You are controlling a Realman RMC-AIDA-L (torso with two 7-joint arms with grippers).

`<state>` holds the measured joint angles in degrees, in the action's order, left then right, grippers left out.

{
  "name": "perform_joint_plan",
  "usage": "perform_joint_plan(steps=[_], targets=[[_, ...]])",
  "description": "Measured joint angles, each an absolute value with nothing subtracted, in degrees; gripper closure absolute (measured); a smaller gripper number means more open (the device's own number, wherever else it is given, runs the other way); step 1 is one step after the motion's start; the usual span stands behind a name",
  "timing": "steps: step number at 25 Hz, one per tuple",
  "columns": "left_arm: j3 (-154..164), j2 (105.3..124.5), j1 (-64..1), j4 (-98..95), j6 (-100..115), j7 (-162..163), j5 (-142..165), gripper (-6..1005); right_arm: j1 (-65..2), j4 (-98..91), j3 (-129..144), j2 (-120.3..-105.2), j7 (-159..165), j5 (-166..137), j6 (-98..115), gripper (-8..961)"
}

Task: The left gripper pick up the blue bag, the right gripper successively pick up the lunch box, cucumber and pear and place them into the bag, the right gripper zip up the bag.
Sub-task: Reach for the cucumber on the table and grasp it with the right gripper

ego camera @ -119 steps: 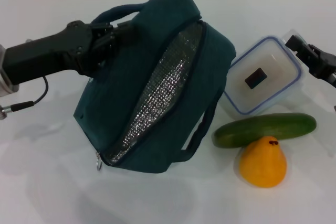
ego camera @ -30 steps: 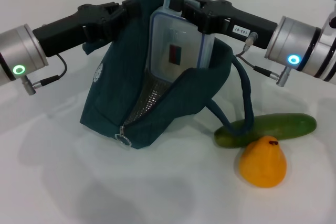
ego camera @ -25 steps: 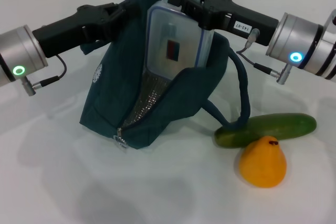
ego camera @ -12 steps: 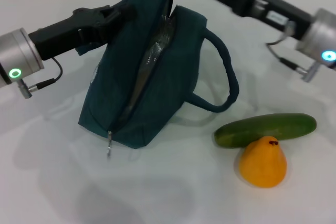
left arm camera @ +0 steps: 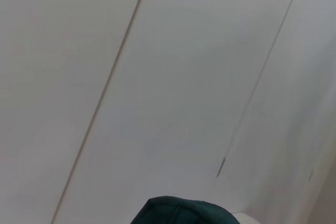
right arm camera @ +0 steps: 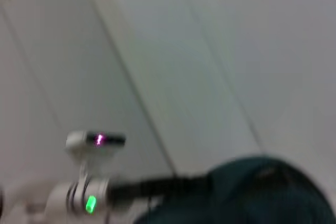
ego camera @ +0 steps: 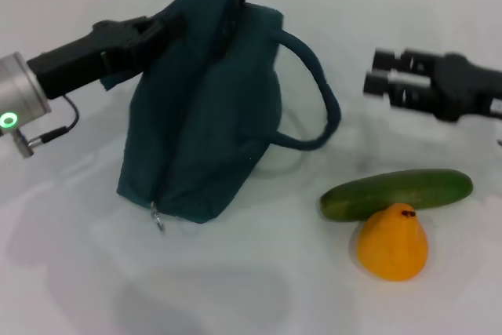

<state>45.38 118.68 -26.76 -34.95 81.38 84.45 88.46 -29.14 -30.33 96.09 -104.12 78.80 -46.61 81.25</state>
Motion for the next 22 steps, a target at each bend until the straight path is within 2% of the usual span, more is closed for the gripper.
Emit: perform_joint_plan(steps=[5,11,13,18,22], targets=[[45.3,119.03,-26.1,-34.9,81.4,82.9,88.7,960,-26.7,-33.9,88.0,-104.22,79.3,-62.6,87.6,317],[45.3,119.17,-26.2,-34.8,81.4,82.8,88.6,960,-21.0,-38.5,68.0,-107.24,79.5,-79.5,91.1,283],[45.3,119.22,-26.2,-34.6,81.4,82.8,88.6,960,-20.1,-39.7,64.3,-107.67,79.7,-83.1,90.7,272],[45.3,119.27,-26.5,-33.9,81.4,82.8,88.7,960,-20.6,-45.7,61.8,-107.83,87.4,-92.9,86.6,244],[45.4,119.27,-26.8,-33.5,80.8,82.8,88.8,960,-22.1,-53.3,61.6,-108.93,94.3,-101.7,86.2,222]])
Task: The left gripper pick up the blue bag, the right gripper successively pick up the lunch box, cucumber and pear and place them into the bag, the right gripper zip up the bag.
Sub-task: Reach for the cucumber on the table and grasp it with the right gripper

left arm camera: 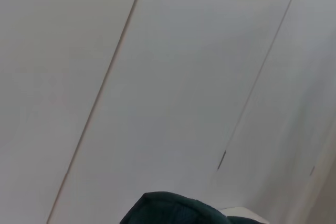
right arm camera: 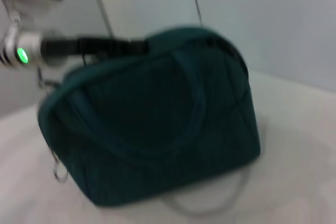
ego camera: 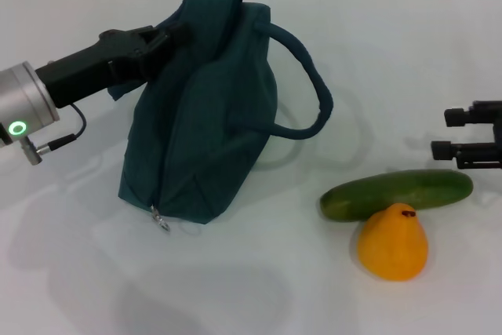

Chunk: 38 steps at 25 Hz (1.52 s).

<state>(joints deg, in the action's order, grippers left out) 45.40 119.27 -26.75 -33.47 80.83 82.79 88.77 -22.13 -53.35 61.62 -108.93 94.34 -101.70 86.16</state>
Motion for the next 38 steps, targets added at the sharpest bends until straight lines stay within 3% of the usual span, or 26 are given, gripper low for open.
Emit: perform_joint_plan(steps=[8,12,15,17,38], targets=[[45.4,119.27,-26.9,-33.0,80.6,82.7,88.8,960,-32.7,-65.8,61.5,-109.53,110.4,-125.6,95.4,160],[45.3,119.27,-27.0,-33.0,80.5,82.7,88.5,960,-36.0,-69.8,62.4,-112.05,111.9,-134.4,98.2,68],[45.3,119.27,-27.0,-33.0,80.5,82.7,88.4,960,-37.6,-71.8,64.6,-114.29,112.2,-139.9,98.8,69],[45.3,119.34,-27.0,-32.9,80.5,82.7,88.4,960,-38.2,-71.8,66.6,-114.79,112.3,-140.8,98.8,69],[45.4,119.44,-27.6,-31.9,80.0,82.7,88.2,960,-38.9,-69.8,84.3,-115.40,116.6,-145.5,88.9,75]])
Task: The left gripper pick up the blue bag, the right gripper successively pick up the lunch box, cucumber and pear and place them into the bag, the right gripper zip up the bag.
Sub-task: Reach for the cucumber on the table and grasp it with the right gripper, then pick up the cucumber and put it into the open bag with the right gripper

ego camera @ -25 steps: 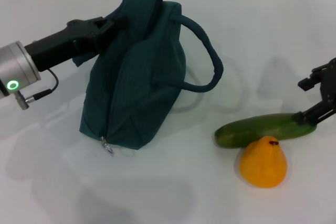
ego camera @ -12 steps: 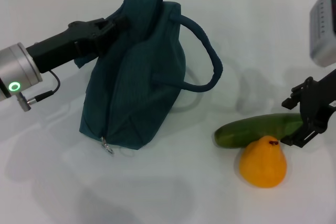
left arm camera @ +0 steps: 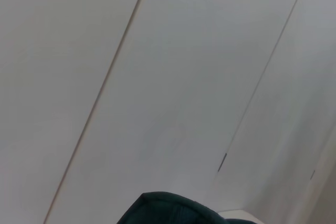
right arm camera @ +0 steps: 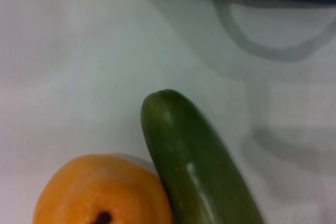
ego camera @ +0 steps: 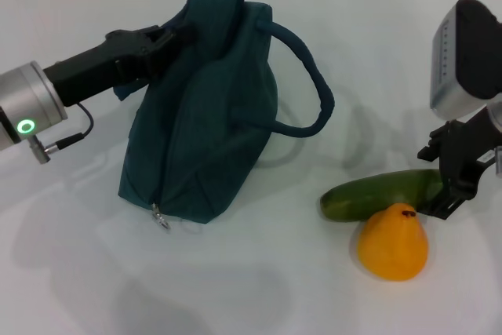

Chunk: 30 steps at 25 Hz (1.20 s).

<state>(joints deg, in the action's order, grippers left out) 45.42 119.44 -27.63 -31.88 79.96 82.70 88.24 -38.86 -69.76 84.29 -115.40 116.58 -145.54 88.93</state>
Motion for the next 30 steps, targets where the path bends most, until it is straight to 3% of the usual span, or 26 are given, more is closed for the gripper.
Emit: perform_joint_plan(steps=[15,18,23,30], targets=[[45.3,119.44,-27.8,-30.6,79.7,81.6,88.3,959,-40.3,-64.9,88.2,-115.67,116.3,-145.8,84.0,79],[45.3,119.44,-27.9,-30.6,79.7,81.4,88.2,958,-40.3,-64.8,88.3,-115.73,116.3,-145.5,83.7,111],[45.3,119.39,-27.8,-30.6,79.7,81.4,88.2,956,-39.4,-66.8,87.6,-115.69,116.2,-144.5,83.4,302],[45.3,119.32,-27.3,-30.9,79.8,81.4,88.2,954,-34.6,-71.6,77.5,-115.52,114.1,-140.2,83.6,325]])
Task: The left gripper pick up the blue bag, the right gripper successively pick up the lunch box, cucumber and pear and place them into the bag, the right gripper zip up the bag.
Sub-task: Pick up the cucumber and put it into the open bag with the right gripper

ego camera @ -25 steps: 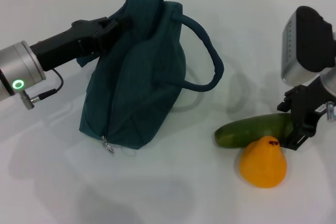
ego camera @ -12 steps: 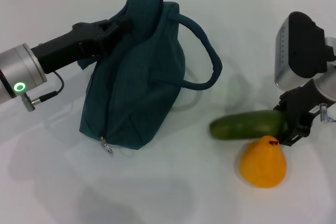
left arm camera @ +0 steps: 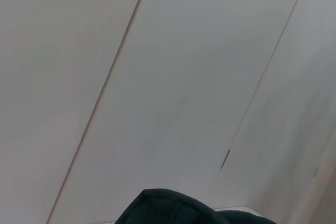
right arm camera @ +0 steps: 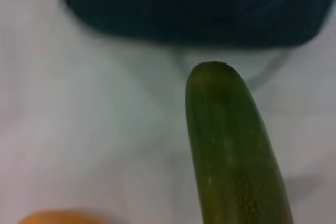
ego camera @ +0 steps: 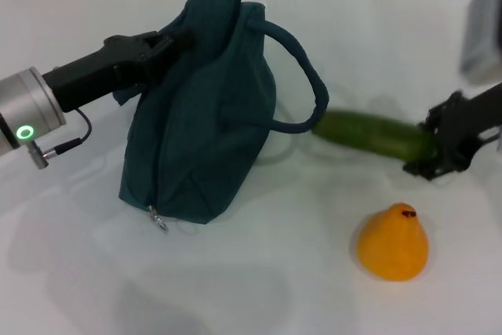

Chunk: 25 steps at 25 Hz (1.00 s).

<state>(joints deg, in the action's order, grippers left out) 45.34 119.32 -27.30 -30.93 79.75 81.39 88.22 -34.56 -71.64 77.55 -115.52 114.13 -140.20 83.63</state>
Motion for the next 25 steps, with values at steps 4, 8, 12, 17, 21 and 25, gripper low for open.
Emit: perform_joint_plan(steps=[4,8,12,17,21,25], targets=[[45.3,119.27,-27.0,-31.1,80.2,80.7,87.7,953,-30.0,-74.0,69.1,-115.59,110.3,-132.4,83.2,324],[45.3,119.27,-26.6,-31.4,80.8,79.0,87.1,951,-25.4,-73.7,63.2,-115.67,103.8,-121.3,83.7,324],[45.3,119.07,-25.6,-31.5,83.9,76.3,84.9,950,-22.0,-72.2,62.0,-115.77,96.0,-108.7,82.9,324],[45.3,119.18,-25.7,-31.6,87.5,75.2,83.4,948,-21.6,-58.2,62.4,-115.63,79.2,-81.7,84.0,323],[45.3,119.23,-26.4,-31.6,88.0,75.2,83.1,947,-28.0,-43.1,62.4,-115.53,73.0,-69.8,88.5,323],[45.4,119.29,-27.0,-31.6,87.7,75.2,83.2,945,-36.5,-31.1,62.5,-115.97,70.2,-68.0,89.0,322]])
